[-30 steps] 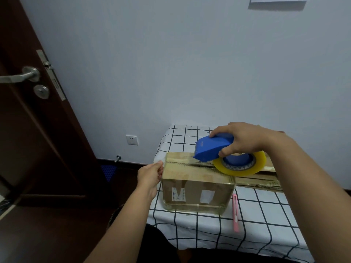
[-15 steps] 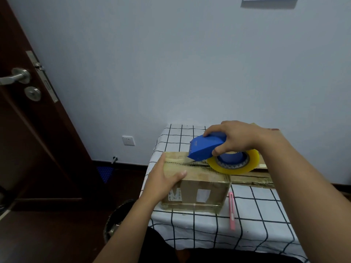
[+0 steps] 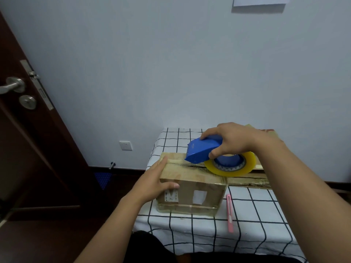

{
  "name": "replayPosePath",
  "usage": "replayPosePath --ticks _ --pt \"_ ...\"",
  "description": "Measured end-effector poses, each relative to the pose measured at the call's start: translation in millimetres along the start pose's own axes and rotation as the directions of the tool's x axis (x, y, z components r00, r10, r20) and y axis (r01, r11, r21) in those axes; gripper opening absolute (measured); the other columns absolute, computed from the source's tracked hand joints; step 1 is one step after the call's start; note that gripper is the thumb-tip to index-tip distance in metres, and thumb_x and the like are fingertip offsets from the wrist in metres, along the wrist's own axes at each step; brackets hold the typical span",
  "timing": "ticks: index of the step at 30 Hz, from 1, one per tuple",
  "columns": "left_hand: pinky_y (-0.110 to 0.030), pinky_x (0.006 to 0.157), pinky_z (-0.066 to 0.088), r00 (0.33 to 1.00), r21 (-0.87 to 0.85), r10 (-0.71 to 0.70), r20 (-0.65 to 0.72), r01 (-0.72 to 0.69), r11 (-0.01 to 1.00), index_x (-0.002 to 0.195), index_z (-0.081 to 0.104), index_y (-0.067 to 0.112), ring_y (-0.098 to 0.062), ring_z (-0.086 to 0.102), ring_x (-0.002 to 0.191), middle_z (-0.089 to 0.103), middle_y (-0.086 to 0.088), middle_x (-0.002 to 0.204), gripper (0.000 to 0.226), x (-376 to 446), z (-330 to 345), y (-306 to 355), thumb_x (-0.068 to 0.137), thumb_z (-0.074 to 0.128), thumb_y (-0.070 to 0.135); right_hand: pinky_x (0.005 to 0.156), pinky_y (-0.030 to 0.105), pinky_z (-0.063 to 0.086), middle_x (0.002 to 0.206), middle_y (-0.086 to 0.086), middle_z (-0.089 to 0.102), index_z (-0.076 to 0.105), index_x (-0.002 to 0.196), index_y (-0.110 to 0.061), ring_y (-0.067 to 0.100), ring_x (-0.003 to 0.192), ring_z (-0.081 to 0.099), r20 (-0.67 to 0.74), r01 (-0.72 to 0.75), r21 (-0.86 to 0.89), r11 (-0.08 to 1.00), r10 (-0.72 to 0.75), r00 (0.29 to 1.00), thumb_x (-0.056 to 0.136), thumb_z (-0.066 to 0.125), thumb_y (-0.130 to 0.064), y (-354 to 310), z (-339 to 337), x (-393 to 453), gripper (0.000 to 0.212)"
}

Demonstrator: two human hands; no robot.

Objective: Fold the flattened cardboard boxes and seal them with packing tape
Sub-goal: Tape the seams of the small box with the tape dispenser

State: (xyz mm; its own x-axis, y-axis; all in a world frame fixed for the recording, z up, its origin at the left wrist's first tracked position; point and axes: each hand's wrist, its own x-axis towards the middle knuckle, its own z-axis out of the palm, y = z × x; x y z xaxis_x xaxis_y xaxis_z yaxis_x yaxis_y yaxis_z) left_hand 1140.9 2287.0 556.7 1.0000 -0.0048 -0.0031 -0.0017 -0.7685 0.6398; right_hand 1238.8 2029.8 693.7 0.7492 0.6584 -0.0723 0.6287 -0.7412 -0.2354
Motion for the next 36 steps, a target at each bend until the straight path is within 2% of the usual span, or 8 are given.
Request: replayPosePath --ticks 5,11,14,16,19,24,29,36 --pt "-0.030 0.111 0.034 0.999 0.034 0.012 0.038 -0.013 0.999 0.156 0.004 0.038 -0.010 0.030 0.141 0.018 0.013 0.161 0.109 4.7 -26.0 -8.3 0.076 0.077 0.052 0.074 0.028 0.039 0.093 -0.023 0.041 0.048 0.133 -0.047 0.014 0.095 0.050 -0.032 0.002 -0.006 1.000 -0.002 1.000 0.081 0.071 -0.052 -10.5 -2.6 -3.7 0.056" --pt "-0.027 0.110 0.029 0.993 0.048 -0.019 0.115 0.013 0.999 0.153 0.008 0.046 -0.011 0.026 0.144 0.018 0.011 0.162 0.098 5.8 -45.6 -25.8 0.082 0.075 0.043 0.076 0.029 0.043 0.110 -0.010 0.050 0.049 0.133 -0.043 0.016 0.098 0.052 -0.015 -0.016 0.029 0.999 0.016 1.000 0.080 0.071 -0.052 -31.5 11.3 6.6 0.058" --pt "-0.040 0.120 0.013 0.990 0.244 -0.055 0.126 0.022 0.969 0.155 -0.001 0.040 -0.016 -0.003 0.151 -0.013 0.006 0.164 0.100 8.6 -43.4 -29.6 0.084 0.066 0.057 0.076 0.031 0.045 0.111 -0.009 0.051 0.051 0.133 -0.042 0.017 0.098 0.052 -0.040 -0.041 0.031 0.999 0.042 0.998 0.079 0.072 -0.053 -37.4 13.4 14.4 0.059" --pt "-0.039 0.120 0.001 0.996 0.372 0.005 0.090 -0.038 0.928 0.157 0.000 0.030 -0.014 -0.019 0.148 -0.023 0.005 0.161 0.095 11.2 -38.7 -23.7 0.083 0.049 0.064 0.075 0.030 0.044 0.113 -0.009 0.052 0.051 0.133 -0.042 0.017 0.098 0.052 -0.040 -0.049 0.024 0.998 0.050 0.998 0.079 0.072 -0.053 -39.8 14.5 18.3 0.059" --pt "-0.031 0.121 -0.001 0.986 0.385 0.161 0.031 -0.161 0.909 0.158 0.008 0.023 -0.010 -0.009 0.150 -0.003 0.001 0.165 0.087 13.6 -24.0 -6.3 0.079 0.018 0.059 0.074 0.030 0.043 0.111 -0.008 0.053 0.052 0.132 -0.042 0.018 0.096 0.052 -0.028 -0.069 0.005 0.998 0.069 0.997 0.078 0.072 -0.054 -44.3 15.8 22.5 0.059" --pt "-0.029 0.120 0.011 0.968 0.346 0.221 -0.122 -0.167 0.923 0.154 0.025 0.029 -0.008 0.020 0.147 0.032 0.005 0.158 0.053 21.6 -4.7 -7.3 0.104 0.024 0.044 0.077 0.030 0.042 0.120 -0.005 0.056 0.050 0.134 -0.041 0.019 0.099 0.053 -0.015 -0.087 -0.029 0.996 0.087 0.996 0.080 0.069 -0.056 -47.6 14.5 26.6 0.059" --pt "-0.032 0.117 0.024 0.966 0.341 0.226 -0.128 -0.171 0.924 0.152 0.027 0.033 -0.006 0.027 0.144 0.037 0.010 0.153 0.052 20.2 -4.4 -14.8 0.103 0.023 0.048 0.082 0.031 0.043 0.129 -0.003 0.056 0.051 0.136 -0.040 0.020 0.103 0.053 0.027 -0.074 -0.033 0.997 0.075 0.997 0.081 0.069 -0.055 -50.5 8.1 28.5 0.060" --pt "-0.037 0.122 0.019 0.984 0.397 0.169 -0.060 -0.132 0.908 0.154 0.025 0.030 -0.005 0.019 0.147 0.027 0.008 0.160 0.078 32.1 -5.3 -22.8 0.093 0.002 0.071 0.087 0.033 0.045 0.130 -0.004 0.054 0.048 0.137 -0.041 0.019 0.103 0.052 0.070 -0.081 0.000 0.997 0.081 0.994 0.082 0.069 -0.056 -39.1 4.3 10.3 0.061"
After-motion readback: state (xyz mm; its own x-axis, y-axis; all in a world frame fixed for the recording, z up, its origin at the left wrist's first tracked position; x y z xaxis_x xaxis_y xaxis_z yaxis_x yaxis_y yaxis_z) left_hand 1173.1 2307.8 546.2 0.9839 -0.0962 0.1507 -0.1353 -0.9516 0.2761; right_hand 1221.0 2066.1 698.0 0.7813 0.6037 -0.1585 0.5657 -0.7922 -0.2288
